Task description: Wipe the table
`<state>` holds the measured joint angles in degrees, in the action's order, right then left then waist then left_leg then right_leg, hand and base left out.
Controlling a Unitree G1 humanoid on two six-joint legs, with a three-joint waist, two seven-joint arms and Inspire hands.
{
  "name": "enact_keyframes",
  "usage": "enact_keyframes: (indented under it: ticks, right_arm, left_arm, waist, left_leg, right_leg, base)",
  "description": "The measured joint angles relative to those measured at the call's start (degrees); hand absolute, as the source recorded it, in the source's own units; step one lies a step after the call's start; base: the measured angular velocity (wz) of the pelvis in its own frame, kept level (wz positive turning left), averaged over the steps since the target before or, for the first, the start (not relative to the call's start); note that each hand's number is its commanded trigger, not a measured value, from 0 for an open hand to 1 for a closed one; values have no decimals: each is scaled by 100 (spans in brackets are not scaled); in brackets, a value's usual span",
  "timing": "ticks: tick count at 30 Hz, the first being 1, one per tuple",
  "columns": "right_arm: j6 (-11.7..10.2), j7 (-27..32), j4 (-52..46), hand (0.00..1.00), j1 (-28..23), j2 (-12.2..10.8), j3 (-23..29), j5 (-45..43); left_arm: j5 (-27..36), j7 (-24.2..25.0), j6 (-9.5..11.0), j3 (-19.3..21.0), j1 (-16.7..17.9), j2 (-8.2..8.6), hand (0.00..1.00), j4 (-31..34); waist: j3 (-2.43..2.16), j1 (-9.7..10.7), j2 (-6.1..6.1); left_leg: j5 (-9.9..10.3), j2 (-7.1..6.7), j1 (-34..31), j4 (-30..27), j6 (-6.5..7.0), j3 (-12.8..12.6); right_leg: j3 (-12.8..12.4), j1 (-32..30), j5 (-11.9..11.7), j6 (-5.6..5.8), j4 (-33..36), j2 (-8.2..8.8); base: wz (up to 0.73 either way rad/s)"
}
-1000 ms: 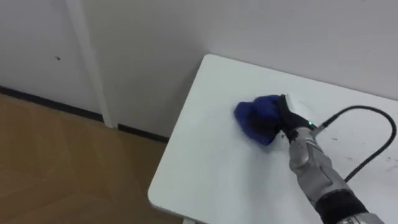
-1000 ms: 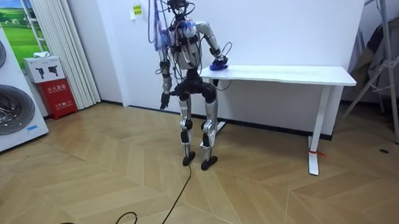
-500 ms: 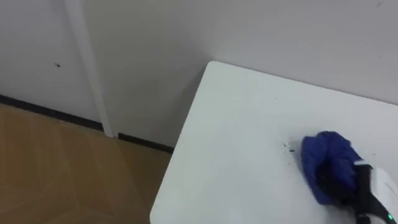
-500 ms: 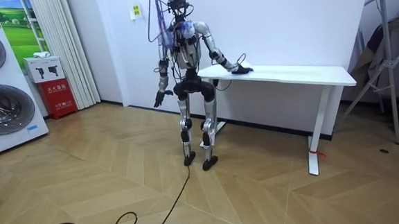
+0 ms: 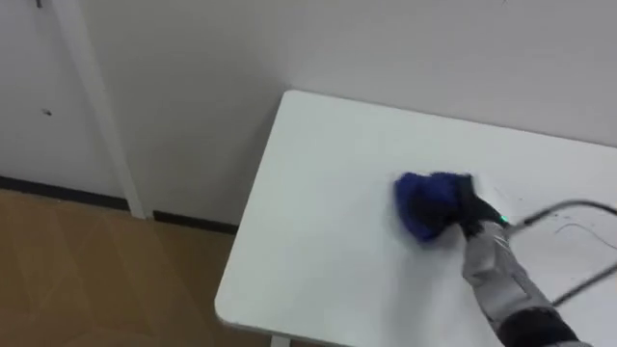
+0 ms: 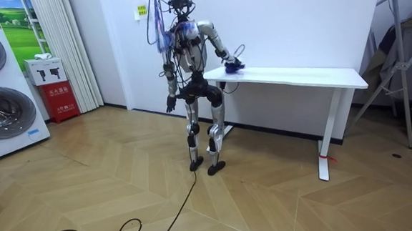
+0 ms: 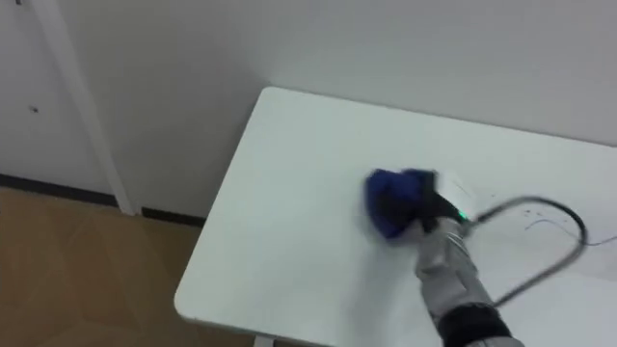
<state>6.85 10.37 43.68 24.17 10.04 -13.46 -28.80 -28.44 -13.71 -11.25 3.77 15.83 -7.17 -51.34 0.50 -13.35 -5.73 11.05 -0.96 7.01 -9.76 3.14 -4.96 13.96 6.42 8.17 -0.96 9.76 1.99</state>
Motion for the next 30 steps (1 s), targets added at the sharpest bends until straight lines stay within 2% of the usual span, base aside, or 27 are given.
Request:
enact_keyframes:
  ticks: [2,4,5,6,7,8,9,11,12,14,15,17,18,20,22,23,24,25,26,27,28,29,30]
  right_arm:
    - [-87,-78,107,100,179,3,-3,9]
    - [-268,-55,268,100,-19,32,-2,34]
    - [-359,-15,399,100,-364,137,11,125]
    - [-747,300,524,100,-815,175,268,308]
    - [-912,444,517,100,-986,185,385,346]
    - [-1141,717,523,100,-1312,248,647,361]
    - [-1275,993,524,100,-1685,360,1000,376]
    - [-1368,1274,524,100,-2248,546,1552,623]
    - [-1377,1418,555,100,-2598,688,1927,825]
    - [-1385,1557,733,100,-3016,862,2351,1150]
    - [-1385,1593,869,100,-3238,992,2577,1321]
    - [-1381,1698,991,100,-3523,1099,2731,1493]
    - [-1353,1778,1007,100,-3644,1118,2755,1525]
    - [-1192,1811,987,100,-3556,1075,2723,1505]
    - [-853,1862,958,100,-3269,960,2569,1505]
    - [-542,1909,923,100,-2975,852,2444,1505]
    - [-271,1925,909,100,-2641,726,2173,1508]
    - [-162,1924,906,100,-2435,632,1996,1490]
    - [-37,1911,915,100,-1932,408,1533,1474]
    - [15,1814,932,100,-1411,229,1073,1340]
    - [12,1727,942,100,-1161,137,884,1215]
    - [-67,1482,929,100,-710,65,518,997]
    - [-186,1238,922,100,-315,72,313,784]
  left_arm:
    - [83,39,2,-3,107,-3,0,74]
    - [140,51,-11,3,301,-40,0,70]
    - [184,69,-24,54,375,-51,0,69]
    - [187,69,-16,74,440,-58,0,69]
    - [185,69,-9,76,503,-59,0,71]
    - [153,69,-1,98,608,-59,0,71]
    - [107,69,20,240,621,-52,0,70]
    - [2,68,107,578,597,-49,0,70]
    - [-49,62,154,826,599,-48,0,65]
    - [-52,12,243,1181,558,-37,0,73]
    - [-59,-70,302,1315,557,-52,0,80]
    - [-61,-227,310,1306,565,-69,0,79]
    - [-59,-275,310,1275,534,-63,0,73]
    - [-43,-362,336,1126,477,-90,0,7]
    - [-30,-390,406,916,288,-134,0,-86]
    - [-28,-424,468,744,119,-165,0,-232]
    - [-23,-436,544,595,-84,-212,0,-404]
    - [-26,-435,565,519,-164,-258,0,-454]
    - [41,-436,647,378,-331,-362,0,-552]
    - [135,-394,737,260,-544,-482,0,-734]
    - [170,-349,757,239,-630,-523,0,-753]
    - [186,-301,805,194,-755,-587,0,-726]
    - [186,-243,868,52,-937,-692,0,-607]
  waist:
    - [5,-158,-4]
    - [1,-128,-10]
    - [-1,-83,-14]
    - [-4,-10,-12]
    - [-10,115,-9]
    - [-18,350,-10]
    - [-33,482,-32]
    - [-51,559,-48]
    - [-61,620,-36]
    - [-86,752,-3]
    - [-94,818,11]
    - [-119,913,50]
    - [-141,971,91]
    - [-150,921,117]
    - [-136,699,161]
    - [-126,459,242]
    - [-121,178,306]
    - [-120,77,307]
    - [-116,-153,306]
    - [-84,-321,300]
    - [-59,-370,292]
    - [-42,-505,281]
    - [15,-625,253]
  left_leg:
    - [-45,0,-67,6,-7,98]
    - [-71,-24,-54,19,-14,284]
    - [-71,-32,-46,18,-14,415]
    - [-73,-46,-26,10,-11,448]
    - [-75,-61,-9,2,-10,436]
    - [-75,-87,50,12,-9,386]
    - [-75,-104,84,22,-8,316]
    - [-64,-101,138,44,10,175]
    - [-30,-100,172,44,56,160]
    - [39,-86,219,58,117,62]
    - [121,-75,246,58,135,19]
    - [240,-48,257,-75,151,-4]
    - [347,21,269,-228,168,-126]
    - [463,112,290,-465,174,-316]
    - [534,259,212,-682,157,-597]
    - [583,421,135,-829,113,-798]
    - [634,613,37,-986,30,-996]
    - [663,681,-33,-1054,-15,-1023]
    - [724,855,-276,-1304,-105,-1040]
    - [774,1013,-508,-1532,-200,-1028]
    - [803,1078,-651,-1653,-258,-958]
    - [855,1126,-985,-1908,-279,-659]
    - [839,1136,-1285,-2077,-360,-317]
  right_leg:
    - [92,-16,16,-18,-76,-8]
    - [223,102,18,-13,-148,-9]
    - [263,175,18,-11,-162,-8]
    - [287,250,22,-4,-208,8]
    - [274,295,37,20,-204,20]
    - [198,389,69,74,-198,52]
    - [92,449,88,104,-201,80]
    - [-54,465,97,120,-176,93]
    - [-91,477,106,134,-165,93]
    - [-137,486,123,162,-133,84]
    - [-119,479,164,228,-49,83]
    - [-81,452,198,278,150,85]
    - [26,433,238,317,329,91]
    - [79,336,317,312,673,118]
    - [152,1,400,336,1352,265]
    - [202,-252,503,329,1835,468]
    - [238,-389,573,382,2017,716]
    - [276,-428,578,393,2003,854]
    - [365,-536,559,439,1962,1158]
    - [394,-555,528,495,1784,1418]
    - [372,-535,494,552,1647,1522]
    - [349,-513,415,633,1412,1716]
    - [335,-517,311,675,1220,1873]
  base:
    - [41]
    - [55]
    - [72]
    - [78]
    - [69]
    - [51]
    - [35]
    - [-13]
    - [-30]
    - [-27]
    - [-29]
    - [-27]
    - [-41]
    - [-55]
    - [-76]
    - [-104]
    - [-107]
    - [-111]
    - [-90]
    - [-72]
    - [-21]
    - [16]
    - [33]
